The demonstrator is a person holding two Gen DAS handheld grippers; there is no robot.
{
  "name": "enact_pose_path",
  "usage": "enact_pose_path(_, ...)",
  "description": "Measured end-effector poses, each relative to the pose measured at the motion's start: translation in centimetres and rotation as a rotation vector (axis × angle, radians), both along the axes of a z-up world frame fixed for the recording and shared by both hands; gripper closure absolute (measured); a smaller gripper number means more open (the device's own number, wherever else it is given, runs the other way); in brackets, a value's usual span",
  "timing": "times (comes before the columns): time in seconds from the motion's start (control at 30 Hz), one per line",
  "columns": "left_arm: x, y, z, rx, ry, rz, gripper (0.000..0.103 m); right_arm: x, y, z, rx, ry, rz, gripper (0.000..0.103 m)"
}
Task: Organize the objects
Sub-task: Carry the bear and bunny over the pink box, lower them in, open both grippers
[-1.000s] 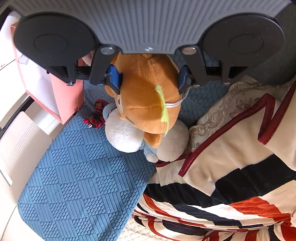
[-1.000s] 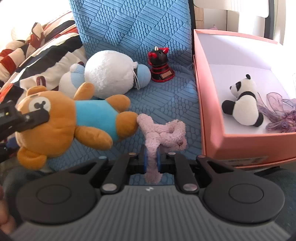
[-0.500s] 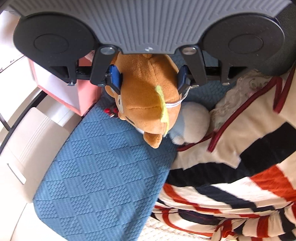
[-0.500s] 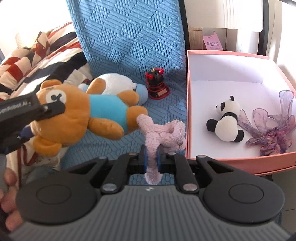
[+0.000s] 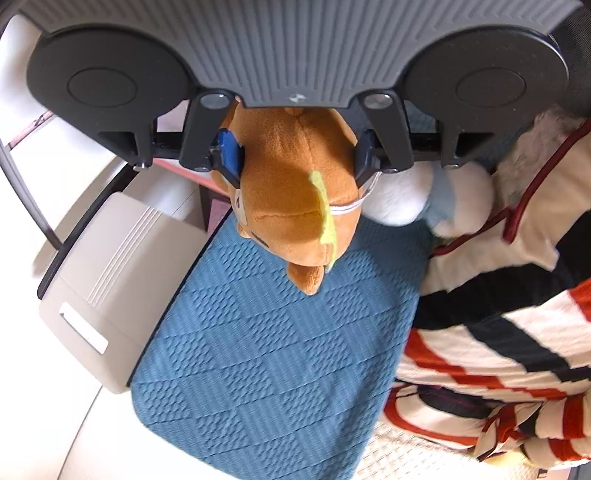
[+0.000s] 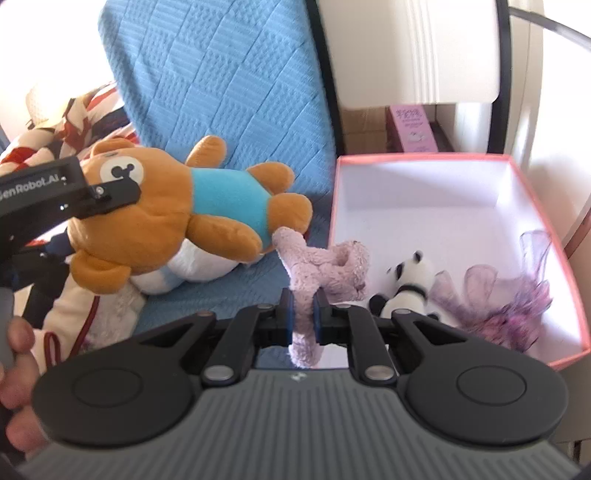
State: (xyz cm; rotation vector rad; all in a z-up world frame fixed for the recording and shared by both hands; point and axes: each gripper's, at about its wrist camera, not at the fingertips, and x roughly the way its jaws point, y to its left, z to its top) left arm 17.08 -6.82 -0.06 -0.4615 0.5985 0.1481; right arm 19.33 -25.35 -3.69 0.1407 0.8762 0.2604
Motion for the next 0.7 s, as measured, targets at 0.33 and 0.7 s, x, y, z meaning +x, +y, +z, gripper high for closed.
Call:
enact_pose_path(0.33,5.1,-4.9,2.9,0.019,-0.070,-0.067,0.038,2.8,-5.3,2.4,0.003,-0.056,-0.066,0.090)
enact_pose_path(0.7,9.0,-11.2,1.0,-0.023,-0.074,-0.169,0.038,4.6,-10.7,0.9,0.001,-0.047,-0.153,0.090)
